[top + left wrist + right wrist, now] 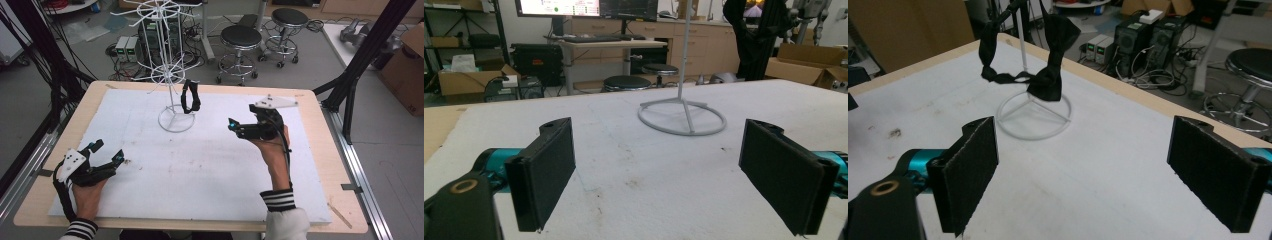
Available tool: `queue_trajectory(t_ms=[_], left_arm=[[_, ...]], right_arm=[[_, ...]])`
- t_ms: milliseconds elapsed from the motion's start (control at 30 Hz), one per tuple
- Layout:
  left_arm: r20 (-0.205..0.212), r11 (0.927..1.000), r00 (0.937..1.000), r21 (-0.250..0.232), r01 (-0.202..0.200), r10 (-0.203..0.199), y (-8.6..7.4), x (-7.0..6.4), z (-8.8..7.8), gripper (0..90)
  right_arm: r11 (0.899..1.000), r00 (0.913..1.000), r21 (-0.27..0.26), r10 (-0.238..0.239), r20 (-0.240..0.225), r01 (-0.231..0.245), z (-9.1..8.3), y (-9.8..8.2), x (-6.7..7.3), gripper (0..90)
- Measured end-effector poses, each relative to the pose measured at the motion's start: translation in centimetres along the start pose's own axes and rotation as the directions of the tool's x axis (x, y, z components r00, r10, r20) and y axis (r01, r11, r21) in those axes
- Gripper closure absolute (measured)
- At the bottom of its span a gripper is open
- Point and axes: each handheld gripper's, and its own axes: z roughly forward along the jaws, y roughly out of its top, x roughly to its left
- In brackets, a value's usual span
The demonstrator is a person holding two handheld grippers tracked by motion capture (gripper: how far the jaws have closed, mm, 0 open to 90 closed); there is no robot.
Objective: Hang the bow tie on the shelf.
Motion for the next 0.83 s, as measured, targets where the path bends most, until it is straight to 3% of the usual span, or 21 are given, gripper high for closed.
queue_trajectory(t_ms=[233, 333, 433, 533, 733, 800, 833], left_arm=[[0.000, 1.0000, 1.0000, 0.002, -0.005, 0.005, 0.0, -0.1, 0.0, 15.2], [-0.001, 1.0000, 1.0000, 0.002, -0.003, 0.003, 0.0, -0.1, 0.0, 15.2], [-0.002, 1.0000, 1.0000, -0.001, -0.004, 0.004, 0.0, -0.1, 0.0, 15.2], [-0.004, 1.0000, 1.0000, 0.000, -0.005, 0.005, 0.0, -0.1, 0.0, 15.2], [-0.004, 1.0000, 1.0000, 0.000, -0.006, 0.006, 0.0, -0.1, 0.0, 15.2], [-0.002, 0.9999, 0.9999, -0.004, -0.012, 0.012, 0.0, -0.1, 0.0, 15.2], [-0.002, 0.9999, 0.9999, -0.006, -0.013, 0.013, 0.0, -0.1, -0.1, 15.2]], right_arm=[[0.997, 0.9987, -0.082, 0.007, 0.050, -0.003, -4.0, -5.4, -0.7, 11.0], [0.992, 0.9986, -0.128, 0.027, 0.045, -0.022, -4.9, -8.0, -1.2, 11.0], [0.986, 0.9953, -0.156, 0.066, 0.071, -0.054, -5.5, -10.8, -1.7, 11.0], [0.979, 0.9909, -0.199, 0.071, 0.115, -0.047, -5.7, -12.9, -1.8, 11.0], [0.969, 0.9749, -0.244, 0.082, 0.207, -0.030, -5.7, -16.4, -1.3, 11.0], [0.975, 0.9595, -0.221, 0.068, 0.273, -0.006, -5.6, -17.2, -1.1, 11.0], [0.972, 0.9540, -0.234, 0.067, 0.292, 0.003, -5.6, -17.3, -0.9, 11.0]])
